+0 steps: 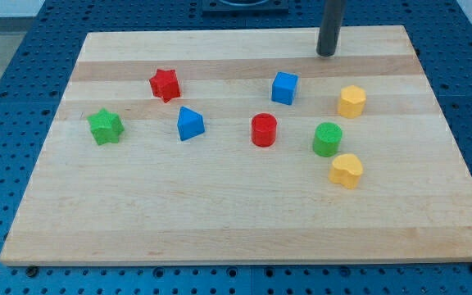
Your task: Move yellow hexagon towards the top right
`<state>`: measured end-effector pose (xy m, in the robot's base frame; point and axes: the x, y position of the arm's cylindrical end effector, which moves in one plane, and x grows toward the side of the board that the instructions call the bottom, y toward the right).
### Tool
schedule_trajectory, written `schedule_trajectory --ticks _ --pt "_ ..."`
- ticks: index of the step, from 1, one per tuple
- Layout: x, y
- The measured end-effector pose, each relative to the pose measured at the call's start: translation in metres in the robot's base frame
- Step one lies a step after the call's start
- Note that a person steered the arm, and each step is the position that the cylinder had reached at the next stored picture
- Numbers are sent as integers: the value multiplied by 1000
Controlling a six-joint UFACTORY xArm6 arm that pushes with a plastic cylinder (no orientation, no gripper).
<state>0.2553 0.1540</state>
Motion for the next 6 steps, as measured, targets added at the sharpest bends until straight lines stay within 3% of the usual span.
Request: schedule_trajectory --ticks 3,6 --pt "29 104" --pt "136 115"
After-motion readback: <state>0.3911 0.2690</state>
